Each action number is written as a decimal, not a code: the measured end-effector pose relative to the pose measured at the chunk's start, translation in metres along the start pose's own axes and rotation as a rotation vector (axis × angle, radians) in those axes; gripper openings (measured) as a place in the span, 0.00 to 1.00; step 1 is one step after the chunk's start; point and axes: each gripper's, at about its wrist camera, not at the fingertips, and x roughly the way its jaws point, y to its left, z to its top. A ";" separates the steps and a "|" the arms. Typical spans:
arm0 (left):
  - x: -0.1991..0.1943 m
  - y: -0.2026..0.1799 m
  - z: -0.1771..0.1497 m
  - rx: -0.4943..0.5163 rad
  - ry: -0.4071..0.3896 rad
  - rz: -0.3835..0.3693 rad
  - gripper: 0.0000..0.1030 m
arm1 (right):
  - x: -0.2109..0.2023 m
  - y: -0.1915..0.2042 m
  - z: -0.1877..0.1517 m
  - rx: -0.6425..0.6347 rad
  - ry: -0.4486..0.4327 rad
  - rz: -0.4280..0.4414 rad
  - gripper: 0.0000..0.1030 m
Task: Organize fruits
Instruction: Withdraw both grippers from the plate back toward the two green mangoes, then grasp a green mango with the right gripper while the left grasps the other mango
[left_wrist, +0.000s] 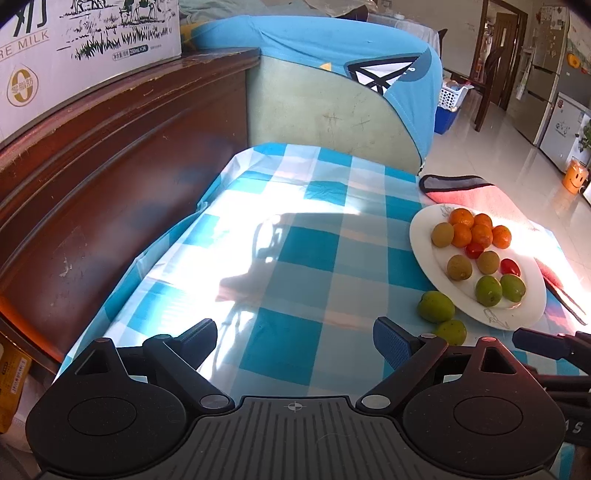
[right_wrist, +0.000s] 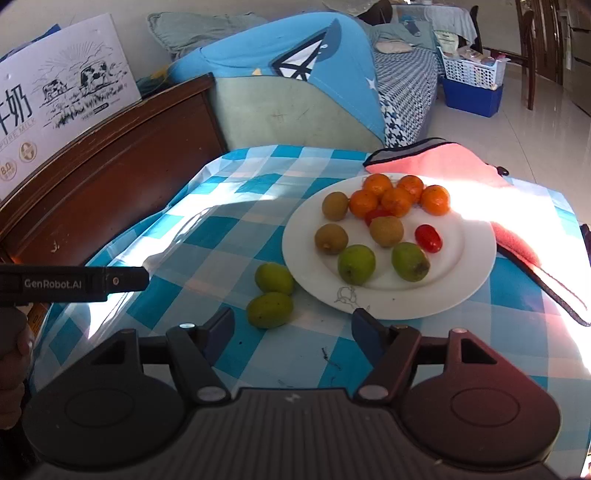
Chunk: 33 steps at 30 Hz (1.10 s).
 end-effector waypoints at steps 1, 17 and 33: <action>0.001 0.000 0.000 -0.002 0.000 -0.003 0.90 | 0.003 0.006 -0.003 -0.027 0.001 0.003 0.68; 0.017 -0.002 -0.003 -0.028 0.028 -0.016 0.90 | 0.042 0.021 -0.006 -0.088 0.019 -0.010 0.58; 0.025 -0.015 -0.004 -0.001 0.019 -0.073 0.90 | 0.038 0.024 -0.007 -0.137 0.041 -0.050 0.34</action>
